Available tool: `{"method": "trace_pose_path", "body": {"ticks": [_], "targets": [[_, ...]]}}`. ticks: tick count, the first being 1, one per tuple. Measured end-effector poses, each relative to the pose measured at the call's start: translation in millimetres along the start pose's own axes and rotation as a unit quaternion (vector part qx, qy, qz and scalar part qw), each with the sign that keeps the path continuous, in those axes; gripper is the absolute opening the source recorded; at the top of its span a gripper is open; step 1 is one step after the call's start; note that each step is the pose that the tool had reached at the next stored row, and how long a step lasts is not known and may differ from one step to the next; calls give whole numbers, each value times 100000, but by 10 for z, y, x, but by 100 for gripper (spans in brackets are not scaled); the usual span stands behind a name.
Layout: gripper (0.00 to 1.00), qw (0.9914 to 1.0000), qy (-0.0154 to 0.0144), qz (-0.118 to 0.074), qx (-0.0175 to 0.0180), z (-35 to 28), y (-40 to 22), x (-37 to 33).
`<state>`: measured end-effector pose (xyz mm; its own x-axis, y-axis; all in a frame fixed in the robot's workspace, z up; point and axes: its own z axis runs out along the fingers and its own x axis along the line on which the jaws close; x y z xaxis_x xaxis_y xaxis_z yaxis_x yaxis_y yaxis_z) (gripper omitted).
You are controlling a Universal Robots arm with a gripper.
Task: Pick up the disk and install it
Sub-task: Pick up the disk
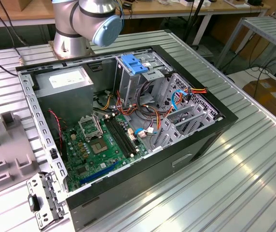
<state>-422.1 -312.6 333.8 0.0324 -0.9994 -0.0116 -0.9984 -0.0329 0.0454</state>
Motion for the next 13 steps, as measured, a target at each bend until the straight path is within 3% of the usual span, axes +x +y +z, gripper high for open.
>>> {"method": "trace_pose_path", "body": {"ticks": [13], "targets": [[37,100000,-158,-11,0,-110,5,-1]]}}
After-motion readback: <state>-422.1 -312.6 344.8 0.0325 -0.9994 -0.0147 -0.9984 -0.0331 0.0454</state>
